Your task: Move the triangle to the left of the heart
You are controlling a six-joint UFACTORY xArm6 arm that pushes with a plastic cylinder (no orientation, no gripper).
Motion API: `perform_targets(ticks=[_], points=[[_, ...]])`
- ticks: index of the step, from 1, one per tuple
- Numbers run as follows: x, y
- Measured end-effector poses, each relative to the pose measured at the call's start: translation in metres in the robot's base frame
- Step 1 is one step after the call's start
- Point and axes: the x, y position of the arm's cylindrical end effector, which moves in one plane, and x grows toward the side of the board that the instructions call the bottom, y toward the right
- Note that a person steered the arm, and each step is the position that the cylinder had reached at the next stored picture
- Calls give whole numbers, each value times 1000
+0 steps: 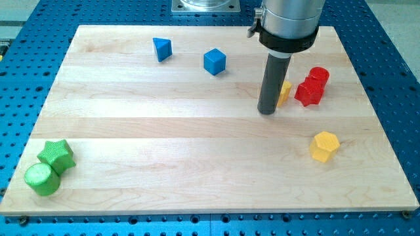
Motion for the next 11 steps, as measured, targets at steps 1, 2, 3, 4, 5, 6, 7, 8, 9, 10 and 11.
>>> perform_targets(ticks=[1,2,3,4,5,6,7,8,9,10,11], points=[[-24,-74],[-24,18],[-20,35],[-23,-103],[-72,-239],[-133,-283],[-174,-266],[-169,-222],[-140,-157],[-105,-98],[-72,-43]])
